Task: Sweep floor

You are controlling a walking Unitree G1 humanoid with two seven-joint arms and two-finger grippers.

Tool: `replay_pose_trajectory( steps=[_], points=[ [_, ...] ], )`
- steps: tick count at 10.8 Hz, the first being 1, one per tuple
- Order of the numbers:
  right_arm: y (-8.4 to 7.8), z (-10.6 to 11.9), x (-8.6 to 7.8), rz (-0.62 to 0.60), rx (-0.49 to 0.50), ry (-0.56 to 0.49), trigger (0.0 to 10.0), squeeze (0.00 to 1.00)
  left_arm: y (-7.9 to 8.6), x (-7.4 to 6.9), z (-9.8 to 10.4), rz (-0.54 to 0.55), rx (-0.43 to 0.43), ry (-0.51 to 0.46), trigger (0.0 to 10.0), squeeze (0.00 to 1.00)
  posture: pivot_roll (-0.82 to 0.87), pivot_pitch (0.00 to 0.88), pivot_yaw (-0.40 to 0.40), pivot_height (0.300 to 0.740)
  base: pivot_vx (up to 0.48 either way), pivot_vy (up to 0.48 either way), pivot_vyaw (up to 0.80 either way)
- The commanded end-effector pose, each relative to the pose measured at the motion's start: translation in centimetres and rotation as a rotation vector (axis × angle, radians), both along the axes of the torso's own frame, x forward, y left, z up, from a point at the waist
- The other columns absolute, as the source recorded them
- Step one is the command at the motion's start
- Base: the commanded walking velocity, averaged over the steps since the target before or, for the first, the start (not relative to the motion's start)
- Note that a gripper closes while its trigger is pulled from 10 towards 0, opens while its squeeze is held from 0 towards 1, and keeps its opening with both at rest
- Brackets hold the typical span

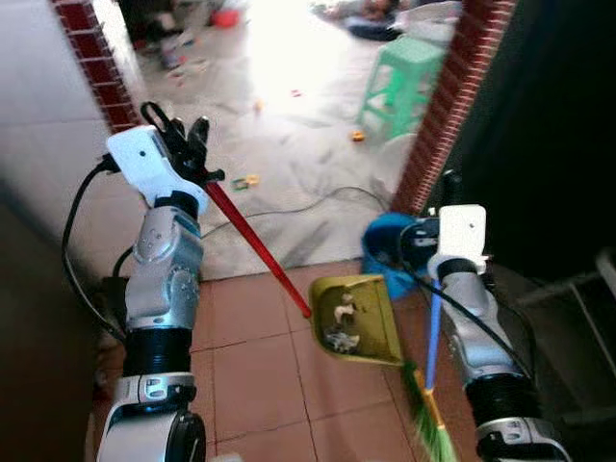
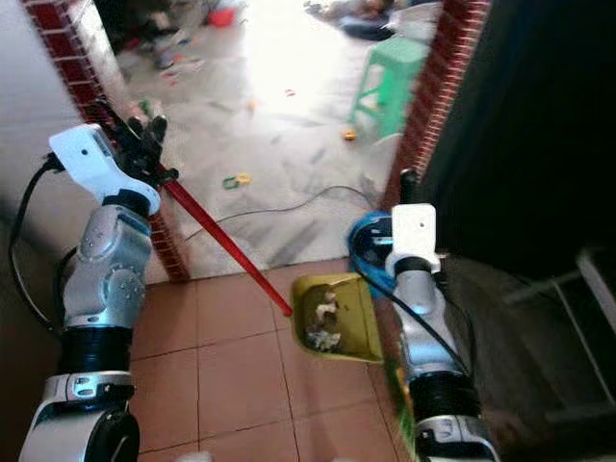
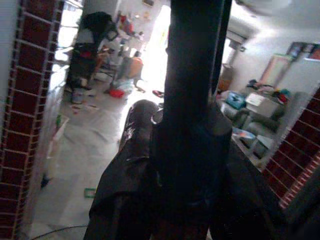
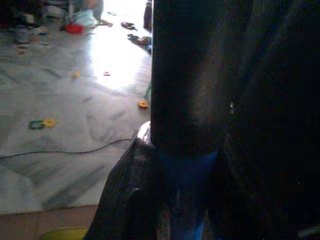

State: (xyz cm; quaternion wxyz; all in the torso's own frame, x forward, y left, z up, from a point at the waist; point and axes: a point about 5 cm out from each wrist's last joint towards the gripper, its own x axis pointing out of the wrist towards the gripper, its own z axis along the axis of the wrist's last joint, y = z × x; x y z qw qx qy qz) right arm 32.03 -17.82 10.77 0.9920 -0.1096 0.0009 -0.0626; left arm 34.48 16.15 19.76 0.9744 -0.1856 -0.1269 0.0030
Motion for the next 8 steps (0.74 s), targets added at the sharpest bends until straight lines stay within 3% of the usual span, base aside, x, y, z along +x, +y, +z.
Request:
replay_pose_trajectory(
  steps=[1, 4, 8],
  points=[
    [0.2, 1.1, 0.5, 0.015, -0.010, -0.047, 10.0, 0.00, -0.4, 0.1, 3.6, -0.007, -0.054, -0.141, 10.0, 0.00, -0.03, 0.000, 0.022, 0.740, 0.480, 0.000, 0.00],
    [0.4, 1.0, 0.5, 0.022, -0.011, -0.047, 10.0, 0.00, -0.9, 0.1, 4.8, -0.032, -0.082, -0.169, 10.0, 0.00, -0.03, 0.000, 0.026, 0.740, 0.480, 0.000, 0.00],
    [0.6, 0.8, 0.6, 0.037, -0.020, -0.045, 10.0, 0.00, -1.3, 0.0, 4.9, -0.044, -0.102, -0.169, 10.0, 0.00, -0.03, 0.000, 0.025, 0.740, 0.480, 0.000, 0.00]
  ],
)
